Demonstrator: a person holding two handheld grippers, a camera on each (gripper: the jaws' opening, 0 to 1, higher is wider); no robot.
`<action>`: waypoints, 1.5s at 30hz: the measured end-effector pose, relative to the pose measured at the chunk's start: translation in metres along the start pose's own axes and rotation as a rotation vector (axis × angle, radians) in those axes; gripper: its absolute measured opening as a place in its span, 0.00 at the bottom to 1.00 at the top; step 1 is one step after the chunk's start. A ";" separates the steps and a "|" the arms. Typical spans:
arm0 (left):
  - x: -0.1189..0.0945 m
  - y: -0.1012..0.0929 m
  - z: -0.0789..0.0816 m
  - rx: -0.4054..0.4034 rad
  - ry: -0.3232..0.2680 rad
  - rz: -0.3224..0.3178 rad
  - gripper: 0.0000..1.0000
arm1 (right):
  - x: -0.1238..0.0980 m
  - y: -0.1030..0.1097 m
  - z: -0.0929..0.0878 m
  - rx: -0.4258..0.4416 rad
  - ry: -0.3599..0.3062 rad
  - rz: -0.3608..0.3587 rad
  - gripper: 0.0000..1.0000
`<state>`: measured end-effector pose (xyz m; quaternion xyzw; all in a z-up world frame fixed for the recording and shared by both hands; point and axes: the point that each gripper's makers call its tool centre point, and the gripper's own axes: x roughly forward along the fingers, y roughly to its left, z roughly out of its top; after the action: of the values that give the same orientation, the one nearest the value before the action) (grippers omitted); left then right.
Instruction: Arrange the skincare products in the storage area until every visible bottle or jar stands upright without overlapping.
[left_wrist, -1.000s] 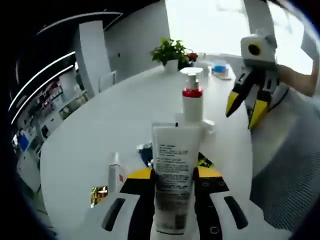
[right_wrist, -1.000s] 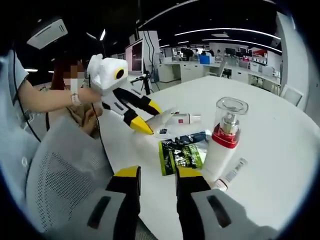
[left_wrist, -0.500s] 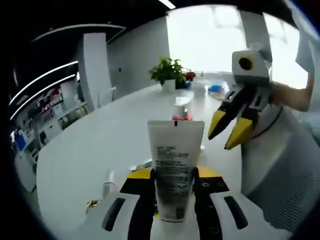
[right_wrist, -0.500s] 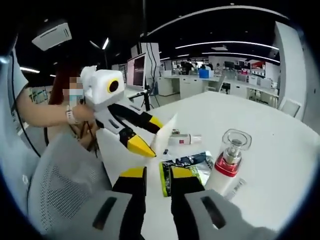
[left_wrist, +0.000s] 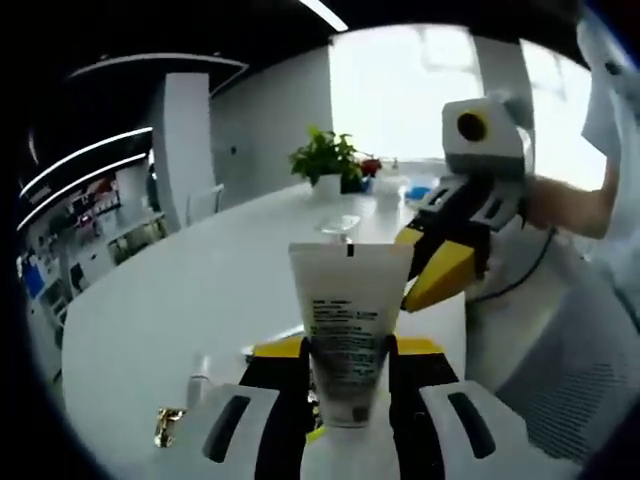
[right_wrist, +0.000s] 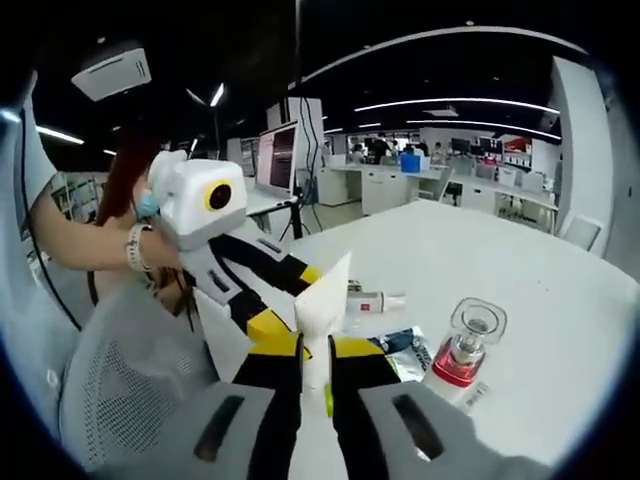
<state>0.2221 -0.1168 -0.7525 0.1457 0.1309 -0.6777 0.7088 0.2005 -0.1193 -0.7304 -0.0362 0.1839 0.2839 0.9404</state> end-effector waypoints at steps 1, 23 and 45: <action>0.000 -0.001 0.000 -0.009 -0.003 -0.005 0.26 | 0.000 0.002 -0.001 0.000 0.003 0.006 0.08; -0.006 -0.019 -0.006 0.011 -0.030 -0.052 0.30 | 0.004 0.018 0.001 -0.048 0.016 0.030 0.14; -0.017 -0.015 -0.013 0.014 0.010 -0.005 0.36 | 0.008 0.019 -0.010 -0.043 0.042 0.038 0.15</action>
<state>0.2060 -0.0970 -0.7585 0.1537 0.1299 -0.6798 0.7053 0.1935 -0.1006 -0.7417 -0.0587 0.1984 0.3047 0.9297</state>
